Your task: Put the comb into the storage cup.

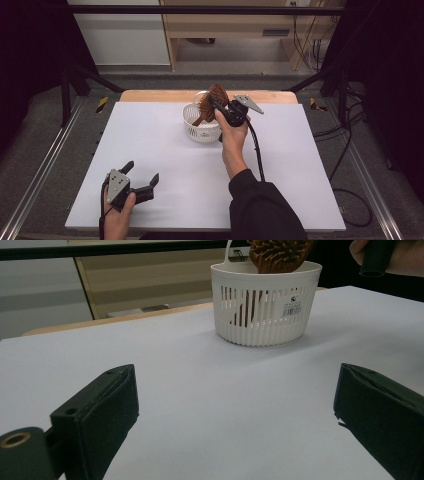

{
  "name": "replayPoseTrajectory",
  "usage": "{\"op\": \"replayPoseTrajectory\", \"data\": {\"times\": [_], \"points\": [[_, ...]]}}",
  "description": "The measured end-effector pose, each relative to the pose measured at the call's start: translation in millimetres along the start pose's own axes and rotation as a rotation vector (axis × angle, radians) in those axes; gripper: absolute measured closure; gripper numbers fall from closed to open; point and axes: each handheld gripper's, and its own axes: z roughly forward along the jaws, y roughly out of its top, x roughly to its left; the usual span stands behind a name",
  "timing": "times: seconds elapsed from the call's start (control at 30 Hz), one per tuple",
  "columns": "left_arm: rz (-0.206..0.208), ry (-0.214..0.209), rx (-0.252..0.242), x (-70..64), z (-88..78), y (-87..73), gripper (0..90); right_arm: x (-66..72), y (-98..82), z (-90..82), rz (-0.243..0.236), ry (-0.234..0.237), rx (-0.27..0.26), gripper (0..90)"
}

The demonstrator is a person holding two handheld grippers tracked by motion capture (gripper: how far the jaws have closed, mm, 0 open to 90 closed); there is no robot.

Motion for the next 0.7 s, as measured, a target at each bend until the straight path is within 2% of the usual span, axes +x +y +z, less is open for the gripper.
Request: {"op": "replayPoseTrajectory", "data": {"times": [0.7], "points": [[0.000, -0.002, 0.002, 0.0, 0.4, -0.1, 4.2, -2.3, 0.9, -0.7, -0.010, 0.002, 0.013, 46.4]]}}
